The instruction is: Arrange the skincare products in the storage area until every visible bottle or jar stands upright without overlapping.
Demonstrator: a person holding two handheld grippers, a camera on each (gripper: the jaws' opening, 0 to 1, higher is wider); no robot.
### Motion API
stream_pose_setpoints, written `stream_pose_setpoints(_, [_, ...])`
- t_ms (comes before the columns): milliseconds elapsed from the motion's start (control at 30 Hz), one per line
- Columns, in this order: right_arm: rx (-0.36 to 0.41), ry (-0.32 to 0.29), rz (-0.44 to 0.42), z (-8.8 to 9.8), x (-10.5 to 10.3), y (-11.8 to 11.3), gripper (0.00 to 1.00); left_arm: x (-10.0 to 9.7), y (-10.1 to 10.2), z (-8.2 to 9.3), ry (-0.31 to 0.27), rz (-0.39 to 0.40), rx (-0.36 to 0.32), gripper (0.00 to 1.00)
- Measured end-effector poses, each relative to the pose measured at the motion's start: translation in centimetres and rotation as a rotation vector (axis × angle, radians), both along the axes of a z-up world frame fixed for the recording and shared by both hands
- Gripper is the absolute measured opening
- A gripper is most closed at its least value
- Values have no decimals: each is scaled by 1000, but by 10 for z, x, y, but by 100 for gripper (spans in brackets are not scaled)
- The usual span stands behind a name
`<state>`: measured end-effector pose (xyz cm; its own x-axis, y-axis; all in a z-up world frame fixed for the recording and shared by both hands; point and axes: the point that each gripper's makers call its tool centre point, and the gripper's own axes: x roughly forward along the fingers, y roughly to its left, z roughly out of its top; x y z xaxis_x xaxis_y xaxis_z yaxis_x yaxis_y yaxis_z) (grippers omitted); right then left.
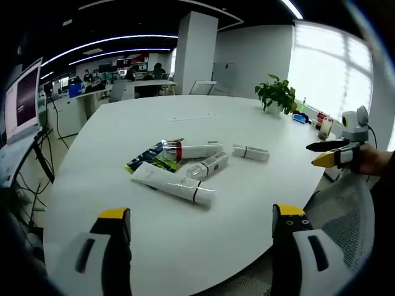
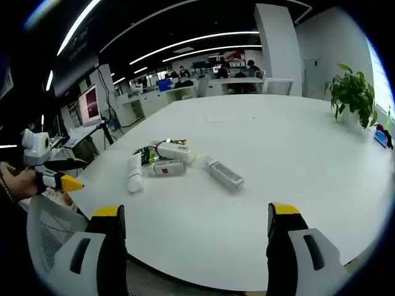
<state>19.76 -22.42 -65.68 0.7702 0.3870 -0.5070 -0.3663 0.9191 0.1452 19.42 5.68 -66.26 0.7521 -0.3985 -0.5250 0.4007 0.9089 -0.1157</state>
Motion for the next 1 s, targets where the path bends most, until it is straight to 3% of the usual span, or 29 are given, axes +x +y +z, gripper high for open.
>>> stream_pose_setpoints(1000, [-13,10,9,-2,-1,1,94,0,0,-1,2,-3,8,88])
